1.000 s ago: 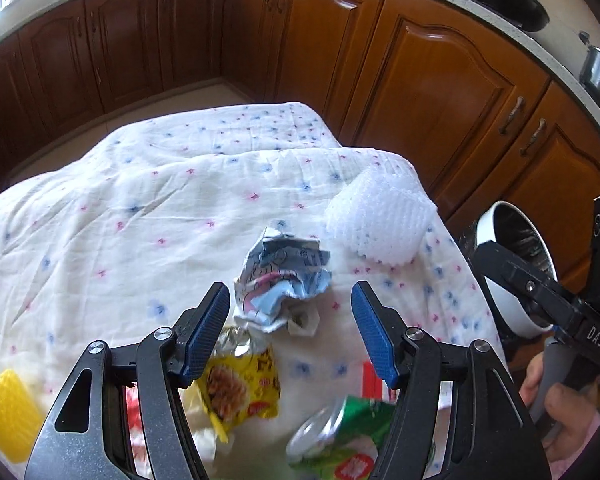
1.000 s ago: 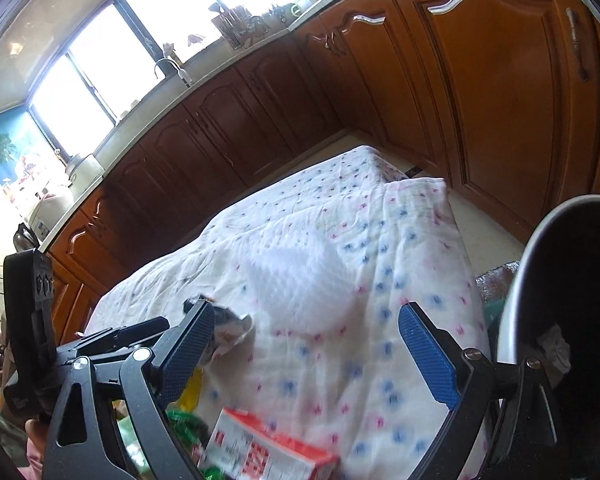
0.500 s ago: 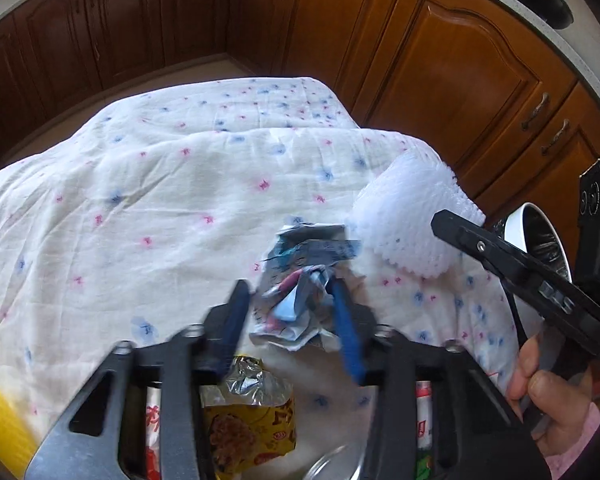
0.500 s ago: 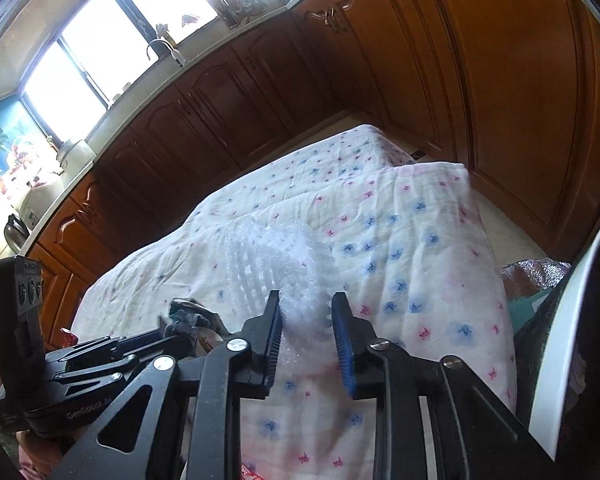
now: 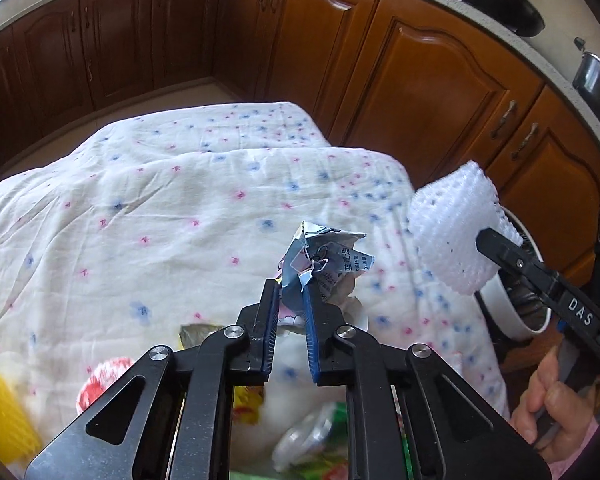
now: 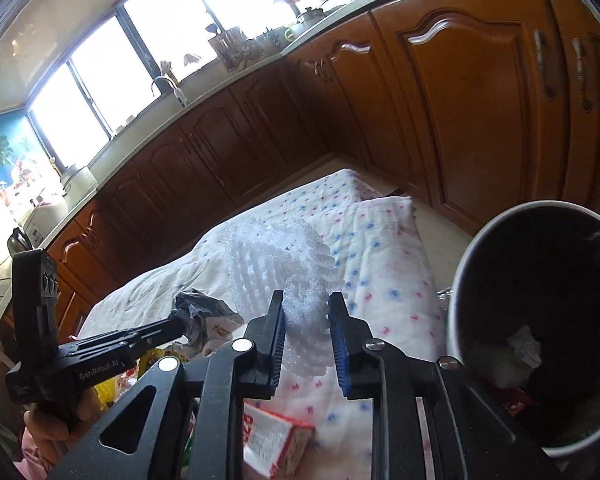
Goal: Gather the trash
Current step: 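Carry the foil in the left tool to the bin while the right tool drops the foam net, then move both tools back over the table toward the remaining trash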
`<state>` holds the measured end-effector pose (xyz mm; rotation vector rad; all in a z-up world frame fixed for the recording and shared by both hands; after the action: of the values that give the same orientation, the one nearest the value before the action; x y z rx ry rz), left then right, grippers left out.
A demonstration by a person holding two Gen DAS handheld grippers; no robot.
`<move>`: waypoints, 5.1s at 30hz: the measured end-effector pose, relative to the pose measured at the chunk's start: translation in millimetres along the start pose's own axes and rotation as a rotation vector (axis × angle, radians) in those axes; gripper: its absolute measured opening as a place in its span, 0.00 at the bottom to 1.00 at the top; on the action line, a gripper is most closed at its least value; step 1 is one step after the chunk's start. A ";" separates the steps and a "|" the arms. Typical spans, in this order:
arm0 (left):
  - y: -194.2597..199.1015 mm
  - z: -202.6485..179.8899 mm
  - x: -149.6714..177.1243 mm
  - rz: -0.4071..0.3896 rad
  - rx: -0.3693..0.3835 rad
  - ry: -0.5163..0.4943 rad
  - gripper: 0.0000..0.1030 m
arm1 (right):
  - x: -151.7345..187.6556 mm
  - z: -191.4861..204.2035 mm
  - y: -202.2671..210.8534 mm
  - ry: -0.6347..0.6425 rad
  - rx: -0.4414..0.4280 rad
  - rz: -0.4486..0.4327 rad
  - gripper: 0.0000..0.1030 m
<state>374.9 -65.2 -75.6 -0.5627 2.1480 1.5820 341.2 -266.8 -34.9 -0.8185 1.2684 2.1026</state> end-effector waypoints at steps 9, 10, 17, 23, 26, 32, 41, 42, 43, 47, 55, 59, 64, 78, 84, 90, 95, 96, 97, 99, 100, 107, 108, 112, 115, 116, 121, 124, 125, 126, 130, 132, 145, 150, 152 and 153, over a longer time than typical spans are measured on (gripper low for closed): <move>40.2 -46.0 12.9 -0.062 0.089 -0.057 0.11 | 19.6 -27.6 62.8 -0.049 0.068 -0.066 0.21; 42.9 -52.5 14.9 -0.064 0.100 -0.066 0.11 | 21.7 -31.2 70.4 -0.055 0.080 -0.076 0.21; 52.8 -99.5 37.5 -0.048 0.166 -0.126 0.11 | 40.5 -51.7 107.8 -0.095 0.122 -0.106 0.21; 54.7 -126.6 55.7 -0.026 0.192 -0.162 0.11 | 51.6 -64.9 128.2 -0.120 0.154 -0.126 0.21; 55.3 -138.2 61.2 -0.020 0.199 -0.180 0.11 | 54.3 -70.1 134.6 -0.129 0.166 -0.133 0.21; 55.8 -154.6 66.5 -0.016 0.207 -0.206 0.11 | 56.3 -79.5 145.3 -0.144 0.195 -0.146 0.21; 48.6 -180.4 62.5 -0.019 0.208 -0.239 0.11 | 47.6 -101.5 149.1 -0.149 0.236 -0.151 0.21; 46.7 -183.6 60.4 -0.019 0.206 -0.240 0.11 | 46.1 -104.1 148.6 -0.146 0.242 -0.150 0.21; 45.6 -185.7 59.2 -0.019 0.206 -0.240 0.11 | 45.1 -106.7 148.1 -0.145 0.246 -0.149 0.21; 39.1 -198.6 52.5 -0.024 0.200 -0.254 0.11 | 40.4 -117.9 146.1 -0.141 0.264 -0.138 0.21; 17.2 -224.1 38.1 -0.016 0.176 -0.286 0.11 | 29.3 -136.5 128.3 -0.118 0.295 -0.092 0.21; 1.6 -234.1 34.9 0.010 0.171 -0.293 0.11 | 27.4 -145.0 117.6 -0.114 0.301 -0.065 0.22; -15.6 -243.9 32.8 0.029 0.157 -0.302 0.11 | 26.2 -155.2 102.5 -0.109 0.305 -0.030 0.23; -51.5 -248.2 39.9 0.103 0.136 -0.302 0.27 | 30.3 -167.7 91.7 -0.143 0.290 -0.011 0.51; -43.2 -241.0 43.5 0.093 0.133 -0.283 0.30 | 32.1 -160.4 104.6 -0.154 0.273 -0.041 0.56; -23.6 -221.9 52.4 0.069 0.139 -0.245 0.36 | 44.2 -136.9 119.4 -0.174 0.238 -0.100 0.82; -8.5 -200.4 61.0 0.044 0.132 -0.198 0.45 | 58.1 -112.9 116.3 -0.193 0.197 -0.102 0.87; -5.4 -194.8 63.3 0.040 0.131 -0.187 0.46 | 61.8 -106.1 115.6 -0.192 0.191 -0.100 0.87; -2.1 -188.4 66.0 0.036 0.130 -0.177 0.47 | 64.6 -101.9 115.4 -0.192 0.185 -0.099 0.87; 3.6 -176.7 70.4 0.030 0.120 -0.159 0.50 | 70.2 -88.1 115.2 -0.188 0.166 -0.102 0.87; 7.2 -170.4 72.9 0.028 0.122 -0.151 0.50 | 72.4 -82.4 115.2 -0.183 0.162 -0.104 0.87; 33.3 -127.2 83.0 -0.002 0.104 -0.100 0.54 | 88.1 -42.2 113.7 -0.161 0.121 -0.105 0.88; 37.5 -120.5 84.6 -0.005 0.104 -0.089 0.54 | 89.9 -37.1 113.0 -0.158 0.116 -0.103 0.88; 51.0 -93.4 91.4 -0.016 0.094 -0.050 0.54 | 98.2 -16.6 107.2 -0.149 0.089 -0.090 0.88; 58.4 -75.1 96.3 -0.017 0.089 -0.020 0.54 | 102.8 -2.8 104.7 -0.132 0.075 -0.082 0.88; 61.8 -66.9 98.1 -0.022 0.085 -0.010 0.54 | 104.5 2.5 103.5 -0.126 0.071 -0.077 0.88; 74.0 -36.5 105.9 -0.035 0.058 0.021 0.54 | 110.0 23.6 98.7 -0.097 0.053 -0.062 0.88; 79.9 -20.8 109.4 -0.040 0.052 0.044 0.54 | 113.2 35.0 96.1 -0.079 0.043 -0.056 0.88; 82.5 -16.0 110.0 -0.046 0.049 0.052 0.54 | 113.9 39.4 94.4 -0.073 0.041 -0.052 0.88; 85.0 -12.1 110.6 -0.049 0.048 0.058 0.54 | 114.0 42.5 93.3 -0.067 0.038 -0.050 0.88; 95.2 1.0 112.9 -0.065 0.049 0.073 0.54 | 115.1 57.2 88.8 -0.041 0.027 -0.043 0.88; 100.3 6.5 113.7 -0.073 0.047 0.077 0.54 | 115.7 61.9 86.1 -0.028 0.025 -0.037 0.88; 113.6 50.2 98.1 -0.112 0.005 0.136 0.54 | 101.7 74.3 53.9 0.090 0.006 0.026 0.88; 108.7 67.0 88.7 -0.103 -0.025 0.144 0.54 | 98.2 65.5 29.7 0.229 0.030 0.129 0.88; 103.5 74.3 84.3 -0.083 -0.024 0.155 0.54 | 97.1 62.9 21.7 0.271 0.026 0.158 0.88; 101.3 77.2 82.3 -0.075 -0.022 0.160 0.54 | 96.5 62.3 17.9 0.292 0.023 0.167 0.88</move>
<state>257.8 30.2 -61.2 -0.7919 2.1981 1.5693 250.6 -204.3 -72.2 -1.0721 1.5570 2.1492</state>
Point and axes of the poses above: each gripper's, at about its wrist camera, not at the fingertips, and y roughly against the way its jaws point, z to its left, x to its underside, the point moved 8 cm from there along -y, roughly the way its jaws point, and after that the axes turned 7 degrees about y, right-handed, at the moved point
